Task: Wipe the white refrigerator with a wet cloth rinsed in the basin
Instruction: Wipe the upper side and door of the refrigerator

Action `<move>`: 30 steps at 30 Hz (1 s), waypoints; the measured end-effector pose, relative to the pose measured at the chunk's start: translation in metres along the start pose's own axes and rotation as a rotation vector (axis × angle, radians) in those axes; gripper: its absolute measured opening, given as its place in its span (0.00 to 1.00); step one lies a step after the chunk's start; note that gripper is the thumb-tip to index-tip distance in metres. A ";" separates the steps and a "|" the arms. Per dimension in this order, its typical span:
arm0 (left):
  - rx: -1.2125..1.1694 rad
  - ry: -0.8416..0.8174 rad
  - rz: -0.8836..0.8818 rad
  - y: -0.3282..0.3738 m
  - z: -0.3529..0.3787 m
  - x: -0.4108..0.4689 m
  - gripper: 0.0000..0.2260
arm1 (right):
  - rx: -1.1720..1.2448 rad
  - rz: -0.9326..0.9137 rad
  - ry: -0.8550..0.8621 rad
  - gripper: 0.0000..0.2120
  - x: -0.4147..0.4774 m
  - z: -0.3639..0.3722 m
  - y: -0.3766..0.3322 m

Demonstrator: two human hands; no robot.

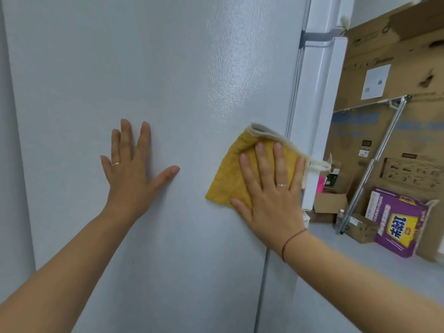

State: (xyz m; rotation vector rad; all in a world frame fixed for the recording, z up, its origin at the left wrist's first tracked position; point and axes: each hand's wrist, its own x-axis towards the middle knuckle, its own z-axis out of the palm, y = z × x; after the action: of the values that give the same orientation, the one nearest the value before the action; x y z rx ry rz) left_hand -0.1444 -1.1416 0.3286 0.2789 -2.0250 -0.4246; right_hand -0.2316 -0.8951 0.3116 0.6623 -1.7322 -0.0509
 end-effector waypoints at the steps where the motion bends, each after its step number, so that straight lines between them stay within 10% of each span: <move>1: -0.011 0.008 -0.003 -0.001 0.002 -0.003 0.41 | 0.002 0.023 -0.004 0.36 -0.013 0.003 -0.006; 30: 0.052 -0.105 0.048 -0.057 0.098 -0.185 0.42 | 0.027 -0.219 -0.130 0.34 -0.271 0.077 -0.097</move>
State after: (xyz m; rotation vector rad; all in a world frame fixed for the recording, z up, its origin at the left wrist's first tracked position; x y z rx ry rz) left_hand -0.1440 -1.1073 0.1147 0.2443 -2.1438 -0.3638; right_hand -0.2314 -0.8770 0.0145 0.8839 -1.7799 -0.2273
